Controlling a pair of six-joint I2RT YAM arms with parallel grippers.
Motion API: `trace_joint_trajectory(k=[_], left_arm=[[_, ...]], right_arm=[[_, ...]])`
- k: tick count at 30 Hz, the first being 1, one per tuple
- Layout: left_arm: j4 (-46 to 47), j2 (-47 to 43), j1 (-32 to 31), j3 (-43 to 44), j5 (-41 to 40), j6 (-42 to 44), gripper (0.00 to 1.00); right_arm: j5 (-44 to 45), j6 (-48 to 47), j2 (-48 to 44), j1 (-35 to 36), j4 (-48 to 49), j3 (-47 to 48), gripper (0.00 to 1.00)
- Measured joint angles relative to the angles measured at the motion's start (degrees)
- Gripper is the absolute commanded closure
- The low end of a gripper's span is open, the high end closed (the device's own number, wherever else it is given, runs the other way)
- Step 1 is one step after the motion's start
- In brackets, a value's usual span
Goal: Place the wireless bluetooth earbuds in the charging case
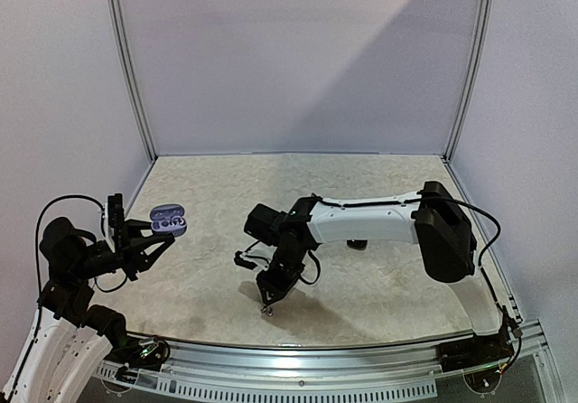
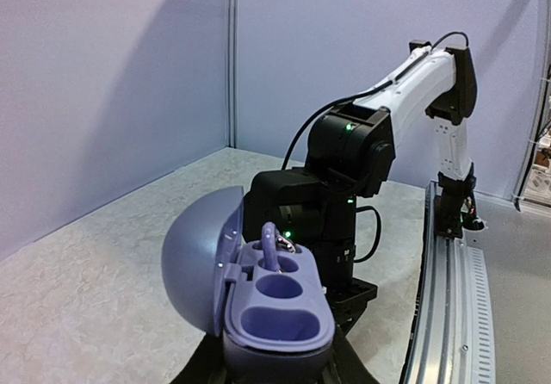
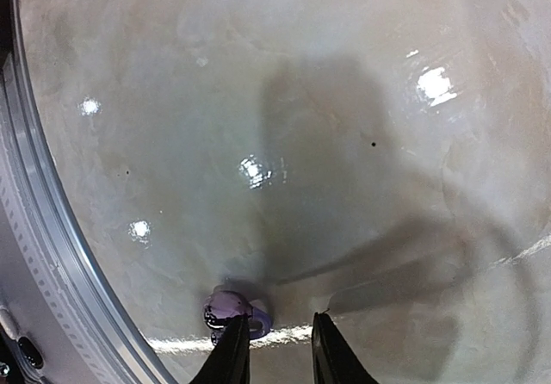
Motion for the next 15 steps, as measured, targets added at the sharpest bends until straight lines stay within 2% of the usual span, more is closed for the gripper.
trace_joint_trajectory(k=[15], left_arm=[[0.0, -1.0, 0.0, -0.1, 0.1, 0.1, 1.00]], right_arm=[[-1.5, 0.3, -0.1, 1.3, 1.4, -1.8, 0.72]])
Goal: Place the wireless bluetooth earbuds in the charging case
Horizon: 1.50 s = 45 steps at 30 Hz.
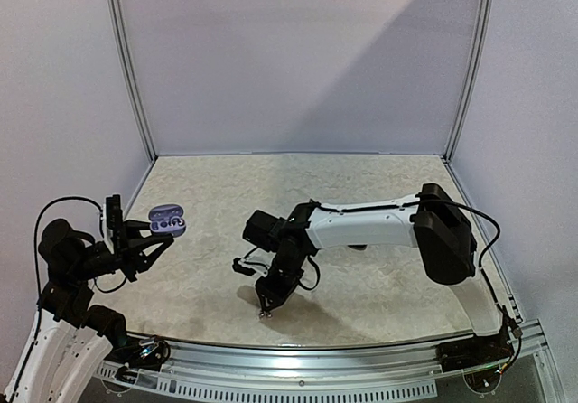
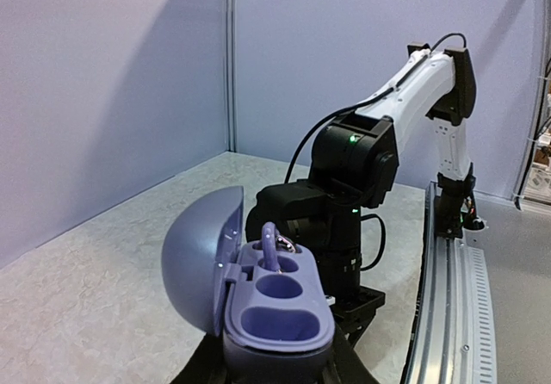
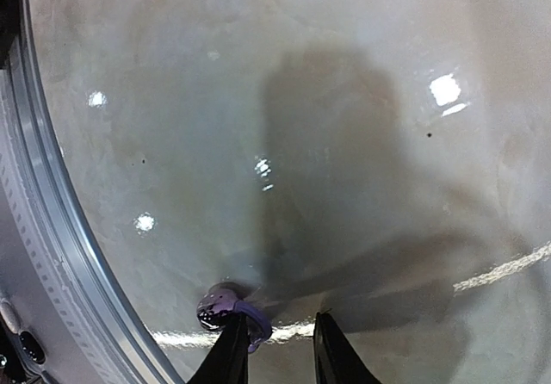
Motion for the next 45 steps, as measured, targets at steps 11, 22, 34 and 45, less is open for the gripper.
trace_joint_trajectory(k=[11, 22, 34, 45], left_arm=[[0.0, -0.9, 0.0, -0.3, 0.4, 0.0, 1.00], [0.0, -1.1, -0.1, -0.3, 0.6, 0.1, 1.00], [0.0, -1.1, -0.1, -0.3, 0.8, 0.2, 1.00], [0.0, -1.1, -0.2, -0.3, 0.7, 0.3, 1.00]], right_arm=[[-1.2, 1.2, -0.3, 1.5, 1.0, -0.9, 0.77], [-1.2, 1.4, -0.3, 1.5, 1.3, -1.3, 0.83], [6.5, 3.6, -2.9, 1.9, 3.0, -4.3, 0.91], [23.4, 9.0, -19.8, -6.3, 20.1, -25.4, 0.93]])
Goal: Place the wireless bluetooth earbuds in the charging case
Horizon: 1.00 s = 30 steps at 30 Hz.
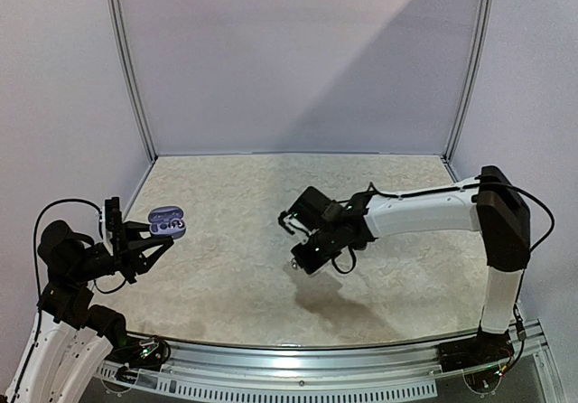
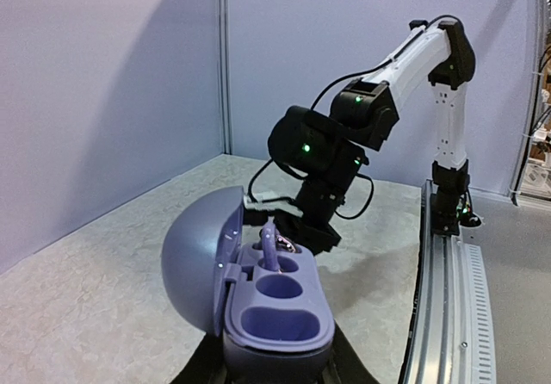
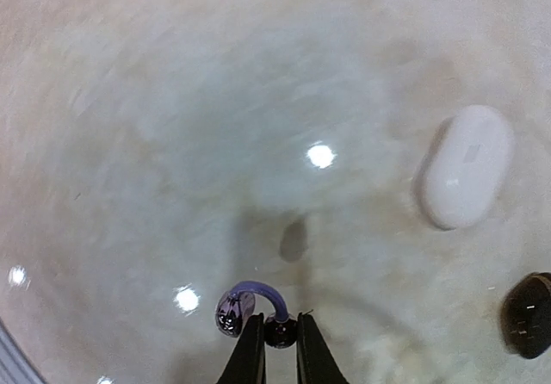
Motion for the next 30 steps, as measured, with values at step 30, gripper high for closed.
trace_joint_trajectory(k=[30], left_arm=[[-0.9, 0.5, 0.0, 0.0, -0.2, 0.8, 1.00]], right_arm=[[12.5, 7.8, -2.1, -8.2, 23.4, -14.9, 0.94]])
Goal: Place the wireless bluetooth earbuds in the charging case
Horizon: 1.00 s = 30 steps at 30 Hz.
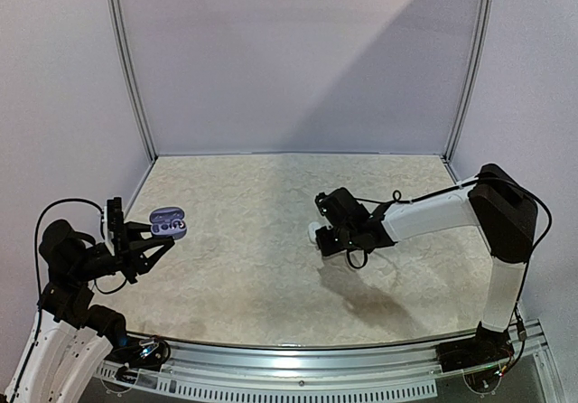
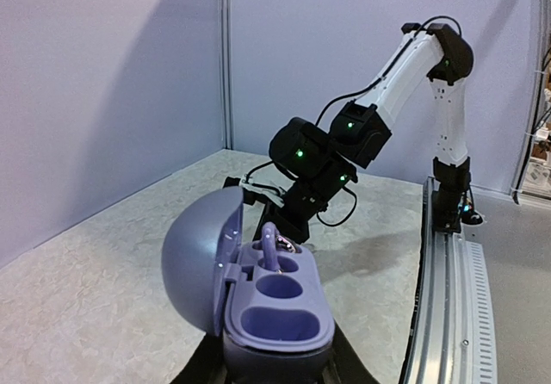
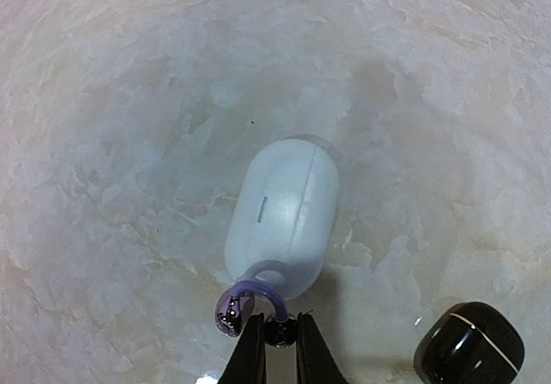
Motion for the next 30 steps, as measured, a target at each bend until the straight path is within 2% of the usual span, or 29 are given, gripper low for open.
trace_joint_trajectory(k=[9, 16, 25, 30], left_arm=[[0.0, 0.0, 0.0, 0.0, -0.4, 0.0, 1.00], [0.0, 0.0, 0.0, 0.0, -0.4, 0.0, 1.00], [0.0, 0.0, 0.0, 0.0, -0.4, 0.0, 1.00], [0.0, 0.0, 0.0, 0.0, -0.4, 0.0, 1.00]], right_arm=[[-1.1, 1.4, 1.2, 0.0, 1.1, 0.3, 0.94], [-1.1, 2.4, 1.7, 0.0, 1.1, 0.3, 0.90], [-1.1, 3.5, 2.4, 0.0, 0.9, 0.3, 0.77], [-1.1, 3.7, 2.4, 0.0, 0.6, 0.3, 0.76]])
